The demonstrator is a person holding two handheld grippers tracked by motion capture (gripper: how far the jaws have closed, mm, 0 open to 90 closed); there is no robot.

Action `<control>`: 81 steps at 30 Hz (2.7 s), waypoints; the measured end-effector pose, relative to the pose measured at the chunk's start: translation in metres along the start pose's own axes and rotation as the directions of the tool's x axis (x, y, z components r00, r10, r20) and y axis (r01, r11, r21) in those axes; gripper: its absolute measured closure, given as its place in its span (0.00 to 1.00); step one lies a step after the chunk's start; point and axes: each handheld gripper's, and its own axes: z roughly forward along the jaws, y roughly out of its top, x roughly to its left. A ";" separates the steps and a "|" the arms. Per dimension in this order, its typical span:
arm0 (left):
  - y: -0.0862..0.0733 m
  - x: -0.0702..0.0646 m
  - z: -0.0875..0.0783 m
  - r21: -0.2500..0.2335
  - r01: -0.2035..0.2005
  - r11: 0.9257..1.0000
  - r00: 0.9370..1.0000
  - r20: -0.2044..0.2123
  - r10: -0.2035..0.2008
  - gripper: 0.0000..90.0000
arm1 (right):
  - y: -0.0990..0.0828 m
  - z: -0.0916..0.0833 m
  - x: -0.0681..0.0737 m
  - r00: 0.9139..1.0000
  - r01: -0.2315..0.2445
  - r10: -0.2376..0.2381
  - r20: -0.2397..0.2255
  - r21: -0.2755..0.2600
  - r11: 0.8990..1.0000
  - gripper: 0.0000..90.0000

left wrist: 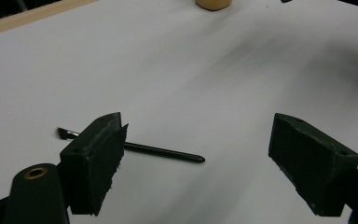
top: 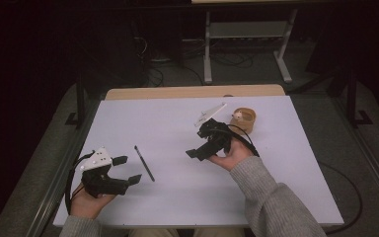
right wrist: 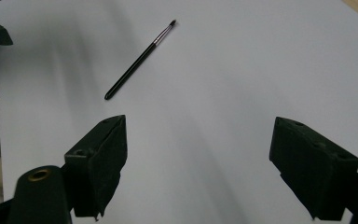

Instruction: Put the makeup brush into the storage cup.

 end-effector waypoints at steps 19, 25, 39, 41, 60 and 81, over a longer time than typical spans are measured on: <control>-0.001 0.002 -0.004 -0.004 -0.002 1.000 1.000 -0.005 0.002 0.19 | 0.044 0.041 0.007 0.999 0.015 -0.013 -0.048 0.041 0.999 0.21; -0.002 0.004 -0.006 -0.008 0.002 1.000 1.000 -0.008 -0.002 0.19 | 0.057 0.059 0.009 0.998 0.018 -0.014 -0.060 0.056 0.998 0.22; -0.003 0.006 -0.009 -0.008 0.002 1.000 1.000 -0.013 -0.002 0.19 | 0.081 0.106 0.020 0.996 0.027 -0.018 -0.084 0.111 0.993 0.24; -0.003 0.006 -0.009 -0.007 0.003 1.000 1.000 -0.013 -0.004 0.19 | 0.083 0.111 0.022 0.996 0.025 -0.015 -0.085 0.119 0.993 0.25; -0.006 0.007 -0.010 0.005 -0.001 1.000 1.000 -0.019 0.001 0.20 | 0.087 0.157 0.040 0.996 0.005 0.015 -0.092 0.205 0.979 0.35; -0.006 0.007 -0.009 0.007 -0.002 1.000 1.000 -0.019 0.002 0.20 | 0.072 0.177 0.052 0.995 -0.029 0.047 -0.083 0.201 0.979 0.50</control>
